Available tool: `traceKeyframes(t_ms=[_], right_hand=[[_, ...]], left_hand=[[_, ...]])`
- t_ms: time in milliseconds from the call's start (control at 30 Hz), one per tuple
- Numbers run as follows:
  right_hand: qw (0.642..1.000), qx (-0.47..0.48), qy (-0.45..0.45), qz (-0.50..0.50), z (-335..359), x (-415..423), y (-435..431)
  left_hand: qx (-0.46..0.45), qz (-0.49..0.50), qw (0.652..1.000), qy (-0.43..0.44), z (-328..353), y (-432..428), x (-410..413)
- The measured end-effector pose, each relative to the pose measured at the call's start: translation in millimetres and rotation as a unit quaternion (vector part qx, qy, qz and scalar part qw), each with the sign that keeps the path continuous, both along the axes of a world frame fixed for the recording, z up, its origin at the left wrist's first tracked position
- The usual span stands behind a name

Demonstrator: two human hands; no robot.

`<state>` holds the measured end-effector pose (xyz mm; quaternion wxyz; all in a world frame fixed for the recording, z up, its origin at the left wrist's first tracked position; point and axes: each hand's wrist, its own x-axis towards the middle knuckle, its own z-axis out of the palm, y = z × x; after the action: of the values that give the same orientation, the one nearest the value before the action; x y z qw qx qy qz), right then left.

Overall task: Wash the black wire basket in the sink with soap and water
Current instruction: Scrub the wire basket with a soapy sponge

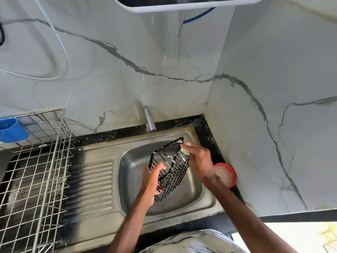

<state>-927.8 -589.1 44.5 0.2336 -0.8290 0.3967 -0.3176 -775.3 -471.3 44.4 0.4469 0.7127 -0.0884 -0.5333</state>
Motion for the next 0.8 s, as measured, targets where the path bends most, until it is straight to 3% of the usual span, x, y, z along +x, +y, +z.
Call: traceKeyframes(t_ms=[267,400,533,600,800], right_hand=[[0.981,-0.037,-0.001,0.192,24,54,48],[0.987,-0.017,0.01,0.157,21,50,15],[0.999,0.04,0.026,0.014,7,22,-26],[0.998,0.062,0.025,-0.009,4,10,-34],[0.999,-0.03,-0.028,-0.025,13,6,13]], left_hand=[[-0.003,0.018,1.0,0.002,-2,2,-2],[-0.018,-0.015,1.0,-0.007,3,5,0],[-0.018,-0.001,1.0,0.005,-1,8,5],[-0.014,0.016,1.0,0.01,-4,7,6],[-0.006,0.066,0.997,0.026,-5,1,21]])
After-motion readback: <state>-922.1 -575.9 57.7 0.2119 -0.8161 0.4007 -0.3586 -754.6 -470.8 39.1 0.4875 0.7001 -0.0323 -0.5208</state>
